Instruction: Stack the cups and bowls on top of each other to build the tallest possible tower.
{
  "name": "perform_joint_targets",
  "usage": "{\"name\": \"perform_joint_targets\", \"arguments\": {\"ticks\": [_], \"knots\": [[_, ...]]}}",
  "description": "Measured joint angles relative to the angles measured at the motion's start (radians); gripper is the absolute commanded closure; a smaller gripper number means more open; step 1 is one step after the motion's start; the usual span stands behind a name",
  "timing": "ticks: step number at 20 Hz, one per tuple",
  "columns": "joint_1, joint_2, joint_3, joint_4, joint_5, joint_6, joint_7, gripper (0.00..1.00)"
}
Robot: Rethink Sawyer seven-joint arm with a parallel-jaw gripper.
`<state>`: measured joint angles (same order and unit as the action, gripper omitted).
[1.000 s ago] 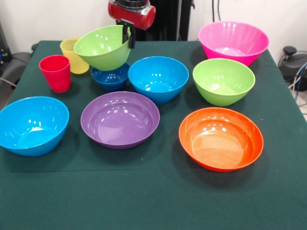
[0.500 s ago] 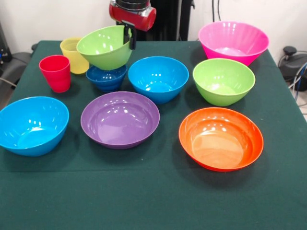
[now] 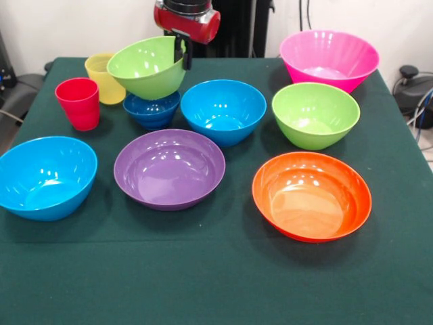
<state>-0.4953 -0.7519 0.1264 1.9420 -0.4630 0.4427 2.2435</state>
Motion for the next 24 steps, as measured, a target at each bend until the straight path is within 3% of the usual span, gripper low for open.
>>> {"name": "perform_joint_targets", "arguments": {"ticks": [24], "knots": [[0.002, 0.000, -0.001, -0.029, 0.000, 0.000, 0.000, 1.00]]}}
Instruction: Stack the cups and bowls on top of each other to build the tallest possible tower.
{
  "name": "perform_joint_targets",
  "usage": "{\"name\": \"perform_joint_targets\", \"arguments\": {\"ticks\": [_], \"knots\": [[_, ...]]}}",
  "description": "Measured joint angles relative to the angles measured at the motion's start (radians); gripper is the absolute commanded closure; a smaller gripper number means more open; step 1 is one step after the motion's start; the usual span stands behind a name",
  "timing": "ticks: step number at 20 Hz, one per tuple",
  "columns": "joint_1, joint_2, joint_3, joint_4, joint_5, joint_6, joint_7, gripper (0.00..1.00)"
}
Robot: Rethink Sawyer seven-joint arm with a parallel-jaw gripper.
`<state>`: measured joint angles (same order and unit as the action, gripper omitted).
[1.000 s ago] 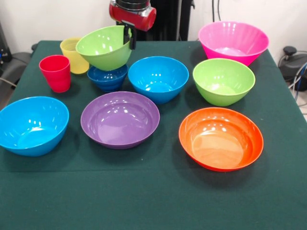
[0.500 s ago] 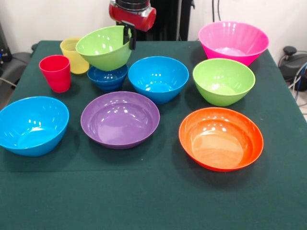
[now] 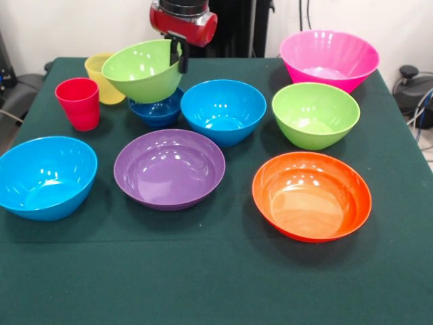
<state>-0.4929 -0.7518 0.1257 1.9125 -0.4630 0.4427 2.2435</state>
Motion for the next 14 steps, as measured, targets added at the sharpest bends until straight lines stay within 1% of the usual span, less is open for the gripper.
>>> {"name": "perform_joint_targets", "arguments": {"ticks": [14], "knots": [[0.000, 0.000, 0.000, -0.020, 0.000, 0.000, 0.000, 1.00]]}}
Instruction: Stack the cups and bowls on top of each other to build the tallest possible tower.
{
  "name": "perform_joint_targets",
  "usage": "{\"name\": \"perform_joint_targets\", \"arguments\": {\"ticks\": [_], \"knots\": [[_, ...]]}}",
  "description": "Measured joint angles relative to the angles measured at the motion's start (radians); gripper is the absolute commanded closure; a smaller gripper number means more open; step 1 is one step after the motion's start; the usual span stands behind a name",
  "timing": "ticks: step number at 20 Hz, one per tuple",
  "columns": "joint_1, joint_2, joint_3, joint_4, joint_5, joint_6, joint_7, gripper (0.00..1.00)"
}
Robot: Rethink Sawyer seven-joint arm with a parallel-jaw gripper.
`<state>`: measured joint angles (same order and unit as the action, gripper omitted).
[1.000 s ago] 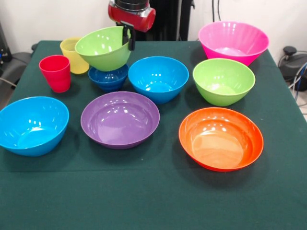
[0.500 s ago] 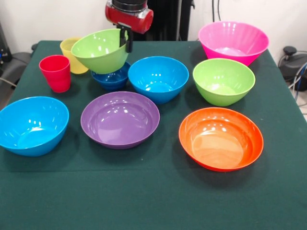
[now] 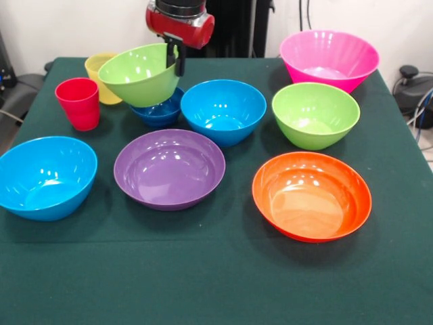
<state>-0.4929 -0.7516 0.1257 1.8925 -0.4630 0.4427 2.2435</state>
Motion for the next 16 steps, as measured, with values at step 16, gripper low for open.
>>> {"name": "perform_joint_targets", "arguments": {"ticks": [16], "knots": [[0.024, 0.000, -0.002, 0.000, 0.000, 0.000, 0.000, 1.00]]}}
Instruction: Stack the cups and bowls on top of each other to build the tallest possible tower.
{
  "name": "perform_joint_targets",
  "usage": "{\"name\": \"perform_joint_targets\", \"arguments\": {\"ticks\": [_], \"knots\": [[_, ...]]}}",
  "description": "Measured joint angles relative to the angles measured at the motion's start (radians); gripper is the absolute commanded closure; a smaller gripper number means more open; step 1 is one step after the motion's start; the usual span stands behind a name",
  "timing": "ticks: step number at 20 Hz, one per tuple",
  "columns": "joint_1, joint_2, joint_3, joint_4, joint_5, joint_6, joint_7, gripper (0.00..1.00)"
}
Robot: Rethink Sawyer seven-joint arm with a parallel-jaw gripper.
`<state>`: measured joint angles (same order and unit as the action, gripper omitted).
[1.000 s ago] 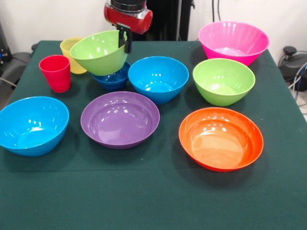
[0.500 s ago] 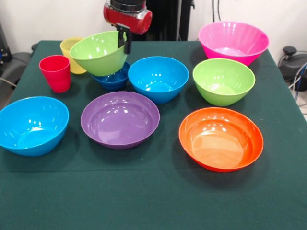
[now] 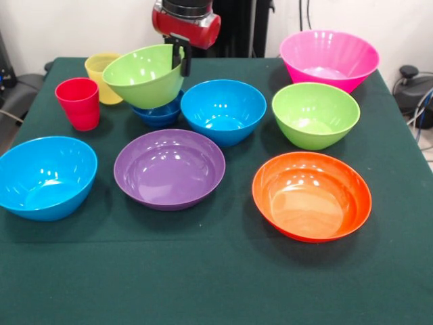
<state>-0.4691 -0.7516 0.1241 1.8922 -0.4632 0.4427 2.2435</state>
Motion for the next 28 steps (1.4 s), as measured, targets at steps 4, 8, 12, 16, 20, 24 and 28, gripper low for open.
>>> {"name": "perform_joint_targets", "arguments": {"ticks": [4, 8, 12, 16, 20, 24, 28], "knots": [[0.010, 0.000, -0.001, 0.000, 0.000, 0.000, 0.000, 1.00], [0.018, 0.000, -0.002, -0.001, 0.000, 0.000, 0.000, 1.00], [0.026, 0.000, -0.004, -0.001, 0.000, 0.000, 0.000, 1.00], [0.025, 0.004, -0.005, -0.001, 0.000, 0.000, 0.000, 1.00], [0.025, 0.018, -0.006, -0.002, 0.000, 0.000, 0.000, 0.00], [0.025, 0.018, -0.006, -0.002, 0.000, 0.000, 0.000, 0.00], [0.025, 0.018, -0.006, -0.002, 0.000, 0.000, 0.000, 0.00]]}}
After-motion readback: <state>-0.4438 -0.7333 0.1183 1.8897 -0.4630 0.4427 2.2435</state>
